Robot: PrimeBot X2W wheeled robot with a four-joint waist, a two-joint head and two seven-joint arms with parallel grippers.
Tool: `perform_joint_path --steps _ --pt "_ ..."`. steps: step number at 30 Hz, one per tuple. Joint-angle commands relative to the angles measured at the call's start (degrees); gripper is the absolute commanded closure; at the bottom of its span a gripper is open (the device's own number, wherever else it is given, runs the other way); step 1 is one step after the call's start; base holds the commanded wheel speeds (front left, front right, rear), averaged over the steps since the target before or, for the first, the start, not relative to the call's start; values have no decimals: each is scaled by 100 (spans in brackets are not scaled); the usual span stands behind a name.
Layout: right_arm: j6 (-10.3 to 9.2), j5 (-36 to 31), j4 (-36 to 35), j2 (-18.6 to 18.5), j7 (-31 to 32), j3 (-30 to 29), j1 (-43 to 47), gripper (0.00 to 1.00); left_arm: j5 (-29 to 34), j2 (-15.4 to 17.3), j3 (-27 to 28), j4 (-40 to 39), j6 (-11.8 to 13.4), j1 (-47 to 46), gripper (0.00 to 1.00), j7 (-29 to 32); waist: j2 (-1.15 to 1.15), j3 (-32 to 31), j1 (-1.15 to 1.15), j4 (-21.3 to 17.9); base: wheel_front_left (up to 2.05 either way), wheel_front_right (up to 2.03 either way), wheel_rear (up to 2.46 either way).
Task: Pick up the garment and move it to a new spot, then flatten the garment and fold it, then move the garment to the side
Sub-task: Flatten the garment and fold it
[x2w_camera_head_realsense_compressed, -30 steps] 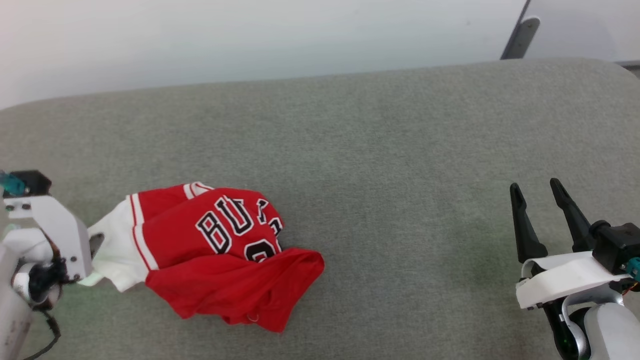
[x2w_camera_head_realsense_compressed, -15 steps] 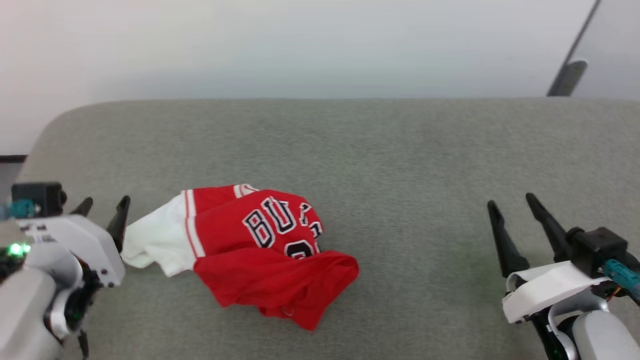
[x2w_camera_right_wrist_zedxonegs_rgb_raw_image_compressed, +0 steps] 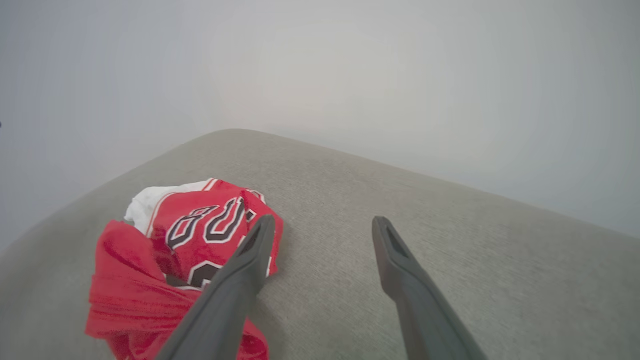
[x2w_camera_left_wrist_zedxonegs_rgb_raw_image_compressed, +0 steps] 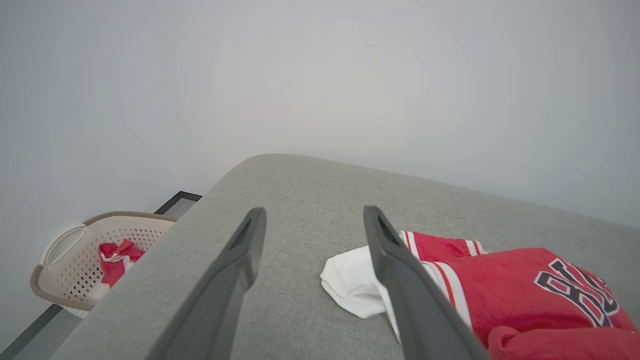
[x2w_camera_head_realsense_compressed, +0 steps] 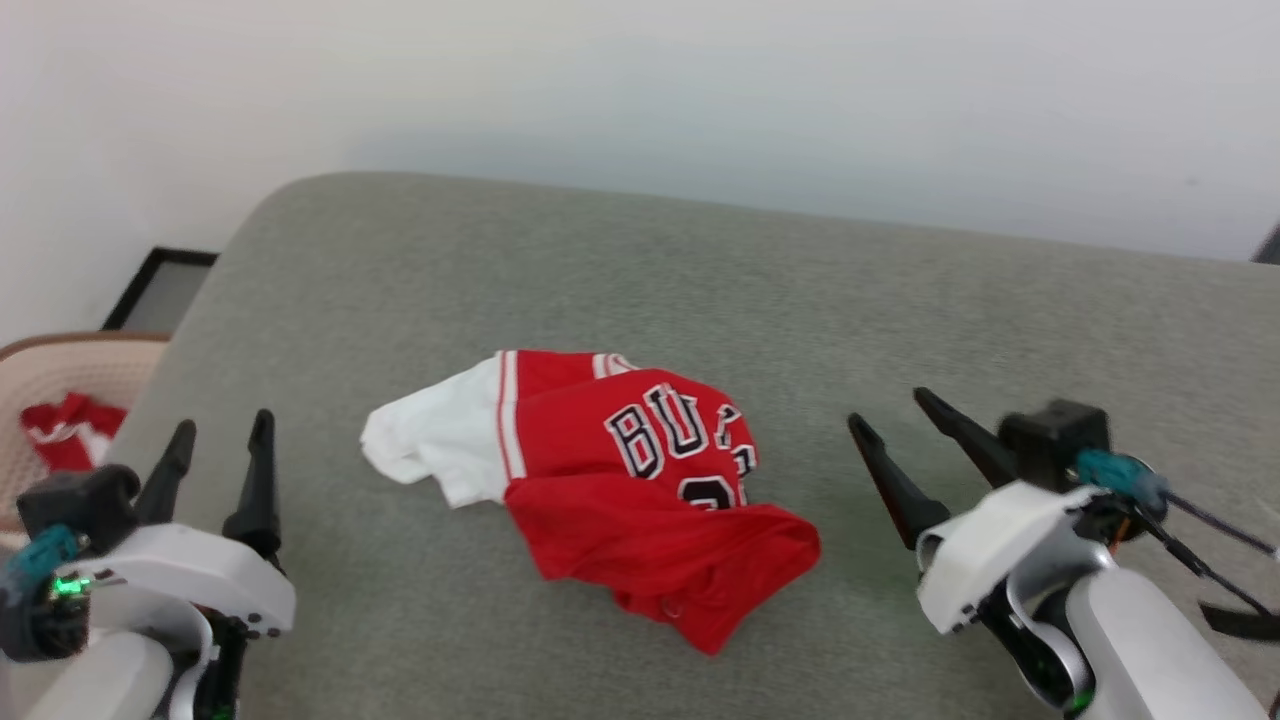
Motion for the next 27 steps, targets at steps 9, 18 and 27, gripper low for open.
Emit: perform_joint_path --steps 9,18,27 --pt "-8 662 733 -174 809 732 -1010 0 634 -832 714 -292 -140 405 0 -43 0 333 0 838 0 0 0" --pt "-7 991 1587 -189 1330 1271 -1602 0 1087 -1333 925 -4 -498 331 0 -42 0 510 0 1160 0 0 0" --pt "-8 1096 2591 -14 1469 1641 -1884 0 1377 -1598 1243 262 -757 302 0 -43 0 580 0 1225 0 0 0"
